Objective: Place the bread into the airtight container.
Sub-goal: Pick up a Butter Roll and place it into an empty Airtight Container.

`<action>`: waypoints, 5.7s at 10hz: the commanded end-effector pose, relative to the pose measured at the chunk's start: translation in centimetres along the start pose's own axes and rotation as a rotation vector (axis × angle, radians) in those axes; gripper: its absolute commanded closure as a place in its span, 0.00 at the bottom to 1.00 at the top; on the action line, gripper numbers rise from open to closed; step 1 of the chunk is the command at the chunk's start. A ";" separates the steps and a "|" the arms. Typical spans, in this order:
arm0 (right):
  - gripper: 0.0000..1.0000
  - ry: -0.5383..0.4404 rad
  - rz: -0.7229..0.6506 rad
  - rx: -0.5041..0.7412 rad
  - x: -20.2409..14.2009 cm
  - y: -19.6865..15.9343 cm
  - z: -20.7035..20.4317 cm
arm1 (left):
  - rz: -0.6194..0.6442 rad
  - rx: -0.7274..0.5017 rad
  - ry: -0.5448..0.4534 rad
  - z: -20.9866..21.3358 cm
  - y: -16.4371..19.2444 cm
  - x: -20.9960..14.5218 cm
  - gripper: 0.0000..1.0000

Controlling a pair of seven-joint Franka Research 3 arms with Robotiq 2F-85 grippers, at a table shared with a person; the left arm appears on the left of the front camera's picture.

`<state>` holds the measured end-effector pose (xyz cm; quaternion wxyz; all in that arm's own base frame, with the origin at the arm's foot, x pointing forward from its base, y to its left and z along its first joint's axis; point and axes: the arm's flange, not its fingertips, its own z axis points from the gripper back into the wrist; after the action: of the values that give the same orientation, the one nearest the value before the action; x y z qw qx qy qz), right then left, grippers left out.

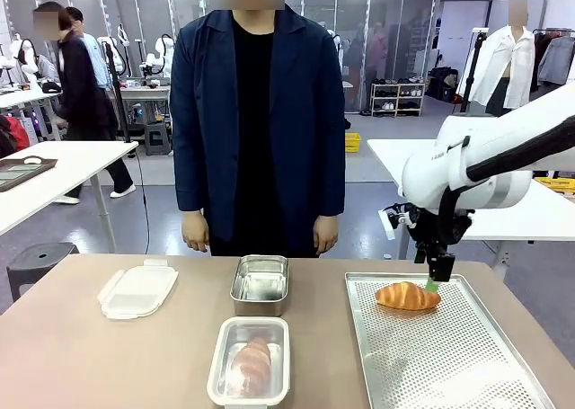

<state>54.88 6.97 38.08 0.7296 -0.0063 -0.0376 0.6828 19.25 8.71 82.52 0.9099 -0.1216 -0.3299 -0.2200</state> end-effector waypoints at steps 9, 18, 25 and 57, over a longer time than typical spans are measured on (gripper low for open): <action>0.00 -0.003 -0.151 -0.020 1.5 -4.0 -6.7 | -0.013 -0.006 -0.002 0.1 -0.1 0.0 0.00; 0.51 0.030 -0.128 0.019 1.6 -4.8 -7.8 | -0.013 -0.006 -0.002 0.1 -0.1 0.0 0.00; 0.46 0.047 -0.192 -0.008 8.4 -4.0 4.7 | -0.013 -0.006 -0.002 0.1 -0.1 0.0 0.00; 0.46 -0.008 -1.396 -0.053 37.6 -1.8 -0.9 | -0.013 -0.006 -0.002 0.1 -0.1 0.0 0.00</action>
<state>58.60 43.57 38.97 0.9940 0.0108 -0.0619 0.0895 19.25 8.71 82.52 0.9099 -0.1215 -0.3299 -0.2201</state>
